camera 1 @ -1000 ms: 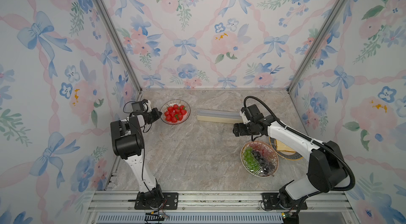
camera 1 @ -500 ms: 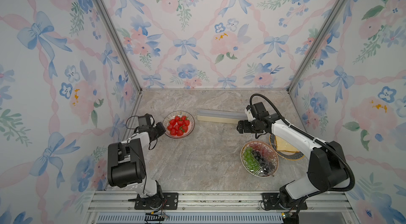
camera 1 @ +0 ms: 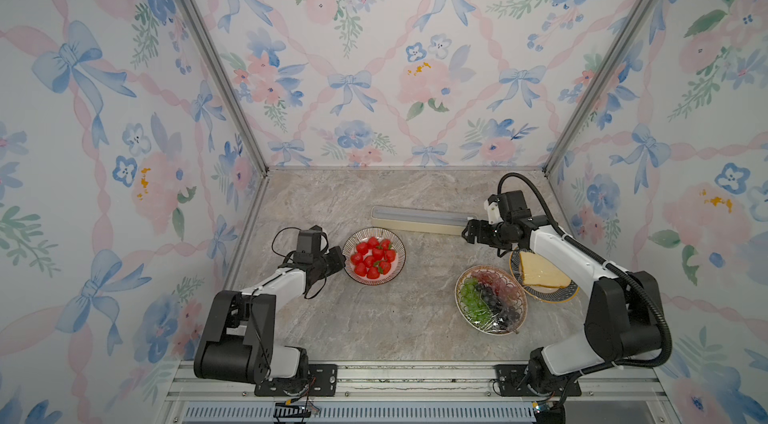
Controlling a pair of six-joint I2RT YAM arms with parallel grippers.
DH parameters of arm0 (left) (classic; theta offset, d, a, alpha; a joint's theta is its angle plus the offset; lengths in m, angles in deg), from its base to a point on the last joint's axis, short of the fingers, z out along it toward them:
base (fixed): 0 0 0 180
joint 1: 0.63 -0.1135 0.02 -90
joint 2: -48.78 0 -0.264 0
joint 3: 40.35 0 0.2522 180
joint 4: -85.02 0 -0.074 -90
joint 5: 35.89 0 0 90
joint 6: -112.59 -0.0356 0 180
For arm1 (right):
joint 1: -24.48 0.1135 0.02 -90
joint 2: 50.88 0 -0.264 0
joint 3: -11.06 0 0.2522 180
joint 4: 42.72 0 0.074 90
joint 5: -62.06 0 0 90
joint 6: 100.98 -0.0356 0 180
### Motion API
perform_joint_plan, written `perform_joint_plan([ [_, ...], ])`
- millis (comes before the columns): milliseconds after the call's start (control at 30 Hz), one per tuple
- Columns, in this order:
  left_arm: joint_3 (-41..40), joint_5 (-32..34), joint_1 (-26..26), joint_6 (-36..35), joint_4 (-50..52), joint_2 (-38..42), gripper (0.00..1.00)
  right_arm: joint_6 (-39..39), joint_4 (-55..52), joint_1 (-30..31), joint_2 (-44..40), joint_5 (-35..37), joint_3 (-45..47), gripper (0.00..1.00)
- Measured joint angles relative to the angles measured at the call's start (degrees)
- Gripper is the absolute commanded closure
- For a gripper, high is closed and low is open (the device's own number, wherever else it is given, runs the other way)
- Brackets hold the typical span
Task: Wrap the plate with plastic wrap
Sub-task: Move the plate to the center of the board.
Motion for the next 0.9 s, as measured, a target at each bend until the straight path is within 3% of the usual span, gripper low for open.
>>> perform_joint_plan([
  [200,3.30,0.20,3.58,0.85,-0.13,-3.65,1.00,-2.84,5.09,-2.25,5.86,-2.73,-1.46,0.01],
  [333,4.90,0.20,5.05,1.22,-0.85,-5.92,0.61,-4.68,7.76,-3.28,12.35,-4.22,-4.20,0.01],
  [433,4.96,0.98,5.03,0.44,-0.22,-6.19,0.40,-5.38,8.68,-4.17,15.41,-5.31,-6.23,0.00],
  [667,10.45,2.97,2.14,-4.04,2.16,-5.73,0.24,-5.49,8.76,-4.74,17.62,-7.06,-11.15,0.00],
  [800,21.42,0.50,2.08,-6.05,1.68,-10.29,0.20,-5.57,8.59,-4.81,19.61,-8.13,-13.27,0.01],
  [900,29.53,-1.90,2.38,-6.97,0.57,-16.98,0.09,-6.01,8.50,-4.81,20.90,-8.55,-13.79,0.01],
])
